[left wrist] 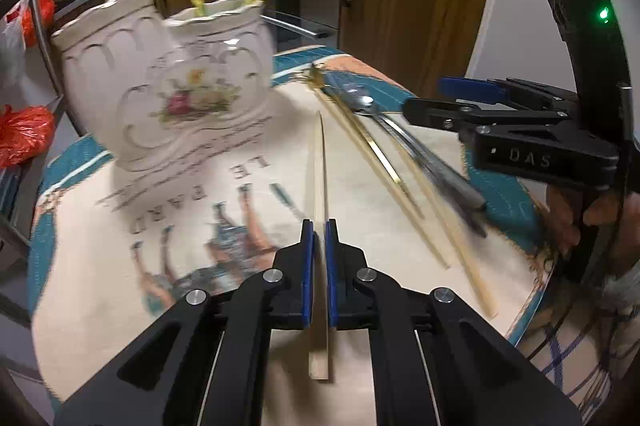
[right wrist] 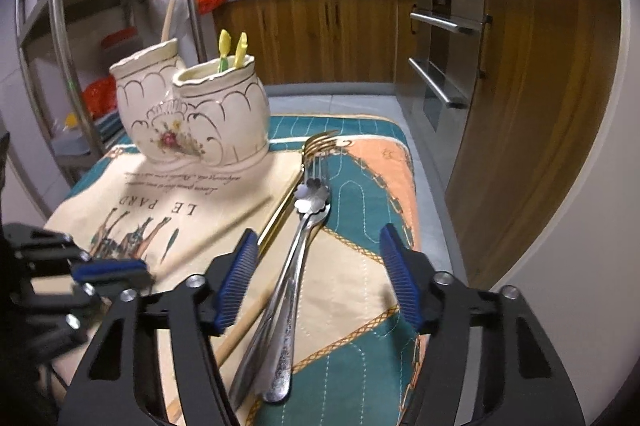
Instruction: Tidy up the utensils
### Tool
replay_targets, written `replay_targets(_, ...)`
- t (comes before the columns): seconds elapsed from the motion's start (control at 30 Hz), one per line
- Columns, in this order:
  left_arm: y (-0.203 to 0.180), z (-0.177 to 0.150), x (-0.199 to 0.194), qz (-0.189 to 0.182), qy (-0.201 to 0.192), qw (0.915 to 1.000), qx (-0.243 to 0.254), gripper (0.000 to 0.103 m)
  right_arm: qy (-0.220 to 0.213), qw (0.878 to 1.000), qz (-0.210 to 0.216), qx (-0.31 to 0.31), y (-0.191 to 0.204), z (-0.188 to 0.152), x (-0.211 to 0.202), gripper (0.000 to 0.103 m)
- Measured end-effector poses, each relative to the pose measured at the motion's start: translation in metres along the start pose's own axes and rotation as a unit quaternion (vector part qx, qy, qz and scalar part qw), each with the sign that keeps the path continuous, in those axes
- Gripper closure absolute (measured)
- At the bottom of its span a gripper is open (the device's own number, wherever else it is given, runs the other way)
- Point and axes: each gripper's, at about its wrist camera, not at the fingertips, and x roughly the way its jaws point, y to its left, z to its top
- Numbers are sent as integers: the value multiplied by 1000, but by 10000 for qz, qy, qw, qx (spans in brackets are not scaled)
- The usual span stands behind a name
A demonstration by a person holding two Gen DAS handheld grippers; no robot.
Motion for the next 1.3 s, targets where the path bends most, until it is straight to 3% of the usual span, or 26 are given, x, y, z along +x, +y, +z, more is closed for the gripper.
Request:
replay_targets(0.17,21,-6,-11,126,49,9999,-37,97,189,9998,2,-18,-4,16,15,61)
replay_targets(0.3,34,-14,-14,43,209,9997,-78,97,548,9980,310,22,-7,26,36,65)
replay_targets(0.37,35,-19,-18,-16,227,9997,-127,97,623,9978,139,-163,-6,32,44,65)
replay_targets(0.53,42,-22,-22,-164,237,9994,-204,96,780,9966,241,-139,-12,43,59,66)
replay_targets(0.77,43,-17,-14,-235,261,9992,-202,96,1088,9925,548,-75,-16,46,79,83)
replay_targets(1.0,41,-16,-14,-244,280,9992,-162,96,928,9942,533,-78,-14,47,70,95)
replay_targets(1.3,39,-16,-16,-257,269,9992,-131,96,699,9963,496,-107,-10,46,53,98)
